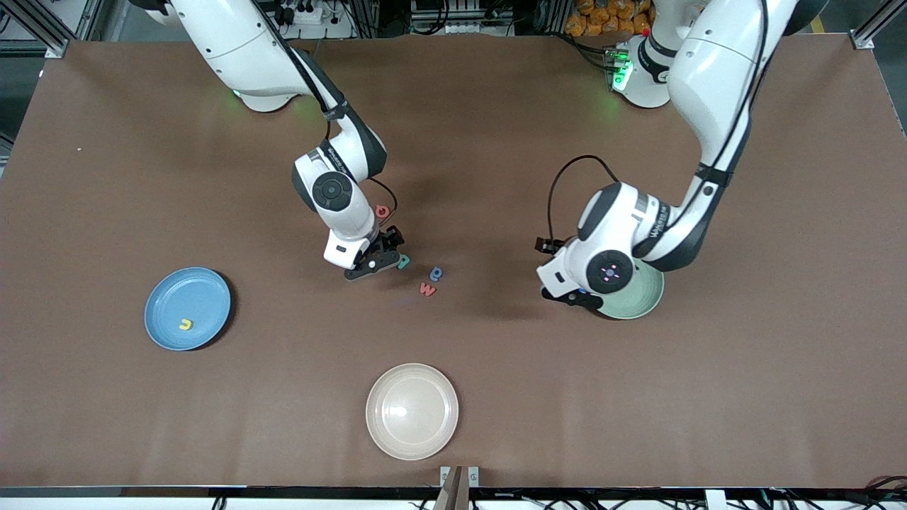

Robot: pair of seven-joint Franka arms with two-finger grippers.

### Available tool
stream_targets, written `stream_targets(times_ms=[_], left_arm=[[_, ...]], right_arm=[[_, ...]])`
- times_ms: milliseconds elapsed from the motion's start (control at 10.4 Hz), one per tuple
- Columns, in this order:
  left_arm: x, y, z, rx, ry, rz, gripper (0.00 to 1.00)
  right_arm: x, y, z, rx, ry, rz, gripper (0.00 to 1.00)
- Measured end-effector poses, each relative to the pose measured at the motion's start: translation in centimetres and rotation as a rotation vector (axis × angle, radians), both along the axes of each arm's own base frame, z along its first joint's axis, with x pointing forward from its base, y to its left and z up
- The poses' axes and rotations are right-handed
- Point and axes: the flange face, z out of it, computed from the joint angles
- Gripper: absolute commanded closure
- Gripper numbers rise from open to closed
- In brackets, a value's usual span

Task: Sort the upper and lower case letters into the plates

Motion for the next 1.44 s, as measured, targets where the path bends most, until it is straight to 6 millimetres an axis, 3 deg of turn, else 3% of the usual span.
stream_targets(times_ms=[96, 192, 288, 384, 767, 1055, 1247, 1439], left_arm=[[-0.6, -2.1, 0.1, -0.007, -0.032, 0.026, 0.0], [-0.9, -3.7, 0.0, -0.023, -0.061, 0.047, 0.0], [-1.1, -4.8, -0.3, -0.038, -0.088, 0.063, 0.0], [-1.0, -5.7, -0.6, -0.048, -0.109, 0.08, 0.0], [-1.2, -9.0, -1.4, -0.101, -0.197, 0.125, 0.0], [-1.0, -9.2, -1.5, -0.107, -0.207, 0.127, 0.0], [-0.7, -8.8, -1.4, -0.105, -0.211, 0.133, 0.0], [-0.5, -8.7, -1.5, -0.105, -0.213, 0.136, 0.0]], right_arm=[[0.0, 0.1, -0.1, -0.001, -0.001, -0.003, 0.0], [0.1, 0.1, 0.0, -0.001, -0.001, -0.006, 0.2], [0.1, 0.1, 0.0, -0.001, -0.001, -0.007, 0.85], [0.2, 0.0, 0.1, -0.001, -0.005, -0.009, 1.0], [0.6, 0.3, 0.7, 0.007, -0.016, -0.012, 1.0], [1.2, -0.3, 0.9, 0.007, -0.025, -0.03, 1.0], [3.8, -2.8, 2.2, 0.016, -0.055, -0.085, 1.0], [6.8, -7.1, 4.7, 0.029, -0.097, -0.164, 1.0]])
